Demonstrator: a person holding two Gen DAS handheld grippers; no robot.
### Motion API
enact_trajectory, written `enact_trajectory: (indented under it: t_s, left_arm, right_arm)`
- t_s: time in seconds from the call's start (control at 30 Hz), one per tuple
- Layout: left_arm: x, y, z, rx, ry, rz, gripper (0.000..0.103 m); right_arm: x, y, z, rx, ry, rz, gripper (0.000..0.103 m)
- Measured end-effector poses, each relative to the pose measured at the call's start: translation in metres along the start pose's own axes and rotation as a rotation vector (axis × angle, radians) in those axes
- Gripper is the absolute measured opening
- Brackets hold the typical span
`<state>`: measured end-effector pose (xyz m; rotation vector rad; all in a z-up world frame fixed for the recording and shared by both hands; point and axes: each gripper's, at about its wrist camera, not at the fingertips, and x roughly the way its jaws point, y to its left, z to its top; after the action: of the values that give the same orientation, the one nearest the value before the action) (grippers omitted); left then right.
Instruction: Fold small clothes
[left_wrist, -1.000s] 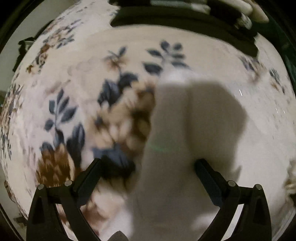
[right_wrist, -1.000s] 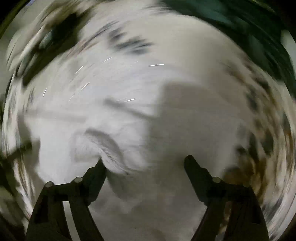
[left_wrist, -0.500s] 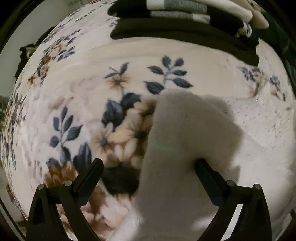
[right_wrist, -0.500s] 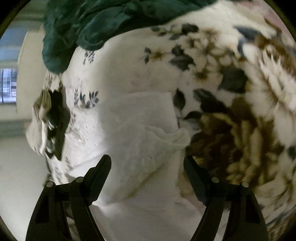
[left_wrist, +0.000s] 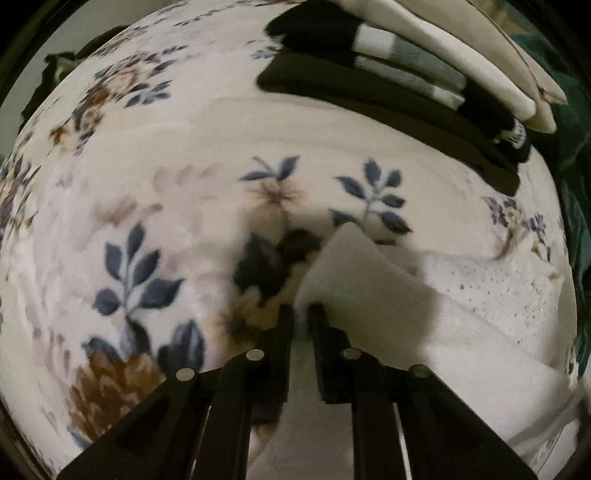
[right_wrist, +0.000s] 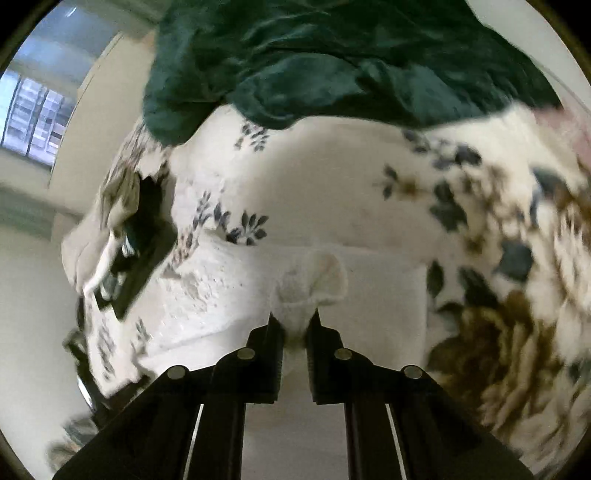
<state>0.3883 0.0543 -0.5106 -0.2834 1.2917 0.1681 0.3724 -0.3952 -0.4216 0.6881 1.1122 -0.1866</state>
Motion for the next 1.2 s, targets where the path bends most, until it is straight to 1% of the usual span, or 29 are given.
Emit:
enact_trajectory:
  t_s: [0.03, 0.07, 0.1, 0.13, 0.17, 0.2, 0.27, 0.3, 0.33, 0.37, 0.4, 0.43, 0.47, 0.5, 0.53, 0.57, 0.63, 0.73, 0.8, 0.83, 0.87, 0.9, 0.93, 0.97, 1.0, 1.1, 1.13, 1.17, 1.2]
  left_arm:
    - [-0.004, -0.001, -0.001, 0.015, 0.0, 0.011, 0.012]
    - [-0.007, -0.004, 0.001, 0.044, 0.002, 0.032, 0.022]
    - [-0.011, -0.01, -0.001, 0.094, -0.002, 0.087, 0.047]
    - [-0.016, -0.016, -0.002, 0.131, -0.012, 0.112, 0.063]
    - [-0.022, -0.018, -0.002, 0.155, -0.025, 0.11, 0.088]
    - [-0.028, -0.021, -0.003, 0.172, -0.044, 0.11, 0.093]
    - [-0.035, -0.029, -0.004, 0.211, -0.075, 0.127, 0.093]
    - [-0.036, -0.037, -0.005, 0.236, -0.079, 0.122, 0.093]
    - [-0.036, -0.049, -0.008, 0.258, -0.08, 0.129, 0.093]
    - [-0.038, -0.054, -0.02, 0.278, -0.078, 0.138, 0.093]
    - [-0.039, -0.063, -0.034, 0.294, -0.07, 0.143, 0.093]
    - [-0.031, -0.07, -0.031, 0.303, -0.059, 0.149, 0.093]
    - [-0.018, -0.065, -0.003, 0.308, -0.049, 0.158, 0.093]
    - [-0.017, -0.068, -0.011, 0.313, -0.034, 0.174, 0.093]
    - [-0.009, -0.058, -0.002, 0.309, -0.028, 0.179, 0.093]
    - [-0.008, -0.053, -0.002, 0.305, -0.028, 0.175, 0.093]
    - [-0.007, -0.041, 0.005, 0.307, -0.03, 0.174, 0.093]
    - [0.012, -0.018, 0.021, 0.306, -0.017, 0.191, 0.093]
    - [0.018, -0.008, 0.025, 0.282, 0.002, 0.199, 0.093]
    - [0.019, -0.004, 0.028, 0.265, 0.007, 0.189, 0.093]
    - [0.018, -0.001, 0.029, 0.248, 0.007, 0.182, 0.093]
    - [0.017, 0.0, 0.03, 0.241, 0.004, 0.176, 0.093]
    - [0.016, 0.0, 0.03, 0.24, 0.003, 0.171, 0.093]
    - [0.016, -0.001, 0.029, 0.243, 0.006, 0.165, 0.093]
    - [0.018, -0.001, 0.03, 0.248, 0.013, 0.163, 0.093]
    - [0.025, -0.001, 0.03, 0.266, 0.029, 0.162, 0.093]
    - [0.028, 0.0, 0.03, 0.27, 0.037, 0.158, 0.093]
    - [0.028, 0.0, 0.031, 0.271, 0.045, 0.151, 0.093]
    - [0.027, 0.003, 0.032, 0.265, 0.047, 0.135, 0.093]
  right_arm:
    - [0.009, -0.008, -0.003, -0.022, 0.062, -0.051, 0.017]
    - [0.018, -0.016, -0.006, -0.025, 0.119, -0.117, 0.03]
    - [0.025, -0.024, -0.01, -0.021, 0.152, -0.172, 0.04]
    - [0.022, -0.034, -0.017, -0.002, 0.144, -0.207, 0.04]
    - [0.012, -0.042, -0.021, 0.034, 0.104, -0.216, 0.04]
    - [-0.005, -0.049, -0.024, 0.086, 0.031, -0.196, 0.04]
    - [-0.017, -0.046, -0.021, 0.098, -0.016, -0.156, 0.044]
    - [-0.02, -0.04, -0.019, 0.085, -0.031, -0.135, 0.051]
    - [-0.016, -0.032, -0.017, 0.052, -0.025, -0.109, 0.053]
    - [-0.004, -0.021, -0.014, -0.003, -0.001, -0.107, 0.054]
    - [0.006, -0.012, -0.012, -0.054, 0.015, -0.132, 0.054]
    - [0.019, -0.001, -0.012, -0.122, 0.034, -0.172, 0.054]
    - [0.037, 0.009, -0.014, -0.198, 0.08, -0.226, 0.054]
    - [0.051, 0.015, -0.015, -0.248, 0.117, -0.282, 0.053]
    - [0.061, 0.016, -0.019, -0.287, 0.148, -0.355, 0.053]
    - [0.065, 0.016, -0.022, -0.306, 0.175, -0.394, 0.052]
    - [0.056, 0.001, -0.033, -0.318, 0.22, -0.433, 0.052]
    - [0.03, -0.037, -0.054, -0.273, 0.29, -0.451, 0.052]
    - [0.01, -0.06, -0.064, -0.207, 0.298, -0.413, 0.052]
    - [0.0, -0.067, -0.066, -0.173, 0.272, -0.41, 0.052]
    - [-0.015, -0.074, -0.066, -0.124, 0.22, -0.399, 0.052]
    - [-0.029, -0.079, -0.062, -0.081, 0.17, -0.369, 0.053]
    - [-0.036, -0.082, -0.059, -0.055, 0.144, -0.348, 0.054]
    - [-0.04, -0.086, -0.057, -0.034, 0.135, -0.333, 0.061]
    - [-0.037, -0.092, -0.053, 0.004, 0.159, -0.323, 0.066]
    - [-0.02, -0.112, -0.05, 0.147, 0.194, -0.213, 0.065]
    - [-0.016, -0.113, -0.051, 0.152, 0.195, -0.203, 0.06]
    - [-0.013, -0.11, -0.053, 0.135, 0.178, -0.21, 0.024]
    - [-0.013, -0.103, -0.055, 0.096, 0.162, -0.246, 0.006]
